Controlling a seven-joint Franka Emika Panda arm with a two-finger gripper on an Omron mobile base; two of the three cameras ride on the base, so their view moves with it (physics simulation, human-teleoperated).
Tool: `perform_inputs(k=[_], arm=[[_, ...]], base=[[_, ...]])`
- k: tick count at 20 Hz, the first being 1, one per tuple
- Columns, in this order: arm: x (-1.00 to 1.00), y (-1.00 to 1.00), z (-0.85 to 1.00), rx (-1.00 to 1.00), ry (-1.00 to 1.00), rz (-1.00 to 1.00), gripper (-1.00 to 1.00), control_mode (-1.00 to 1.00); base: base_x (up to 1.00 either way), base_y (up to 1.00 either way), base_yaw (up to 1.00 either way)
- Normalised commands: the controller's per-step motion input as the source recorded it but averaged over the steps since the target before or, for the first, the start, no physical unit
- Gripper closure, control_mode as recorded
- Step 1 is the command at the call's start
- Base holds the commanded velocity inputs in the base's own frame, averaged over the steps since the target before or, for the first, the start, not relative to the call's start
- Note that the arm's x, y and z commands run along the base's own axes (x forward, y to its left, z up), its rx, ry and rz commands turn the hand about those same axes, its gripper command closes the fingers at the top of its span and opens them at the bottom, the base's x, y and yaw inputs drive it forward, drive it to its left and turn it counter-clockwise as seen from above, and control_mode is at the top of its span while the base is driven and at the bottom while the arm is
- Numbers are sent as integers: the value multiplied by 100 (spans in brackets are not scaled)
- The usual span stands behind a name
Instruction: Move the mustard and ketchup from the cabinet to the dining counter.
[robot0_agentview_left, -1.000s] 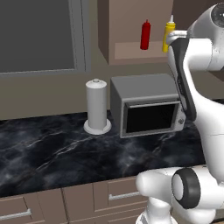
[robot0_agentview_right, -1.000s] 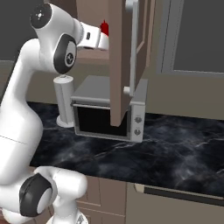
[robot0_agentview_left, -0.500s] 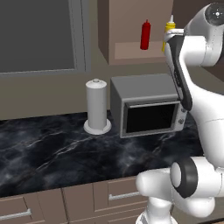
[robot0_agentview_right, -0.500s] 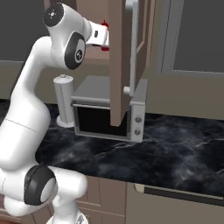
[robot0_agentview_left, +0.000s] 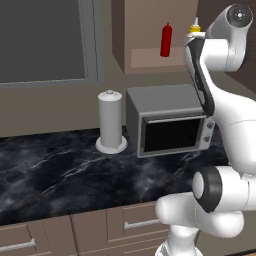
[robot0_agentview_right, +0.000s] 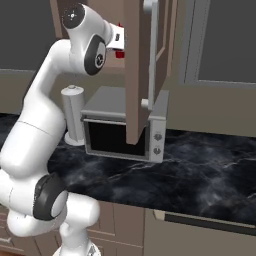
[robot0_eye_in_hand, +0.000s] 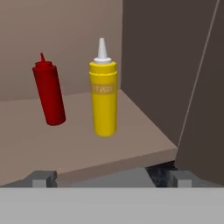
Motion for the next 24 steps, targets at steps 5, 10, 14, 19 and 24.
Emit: perform_inputs(k=[5, 10, 14, 19, 24], arm=[[34, -2, -5, 0, 4, 0, -100, -100], [35, -5, -1, 0, 0, 0, -100, -100], [31, -8, -7, 0, 0, 0, -100, -100], [31, -15, -7, -1, 0, 0, -100, -100], [35, -12, -7, 0, 0, 0, -100, -100]], base=[[0, 0, 0], [0, 0, 0], [0, 0, 0], [0, 0, 0], [0, 0, 0]])
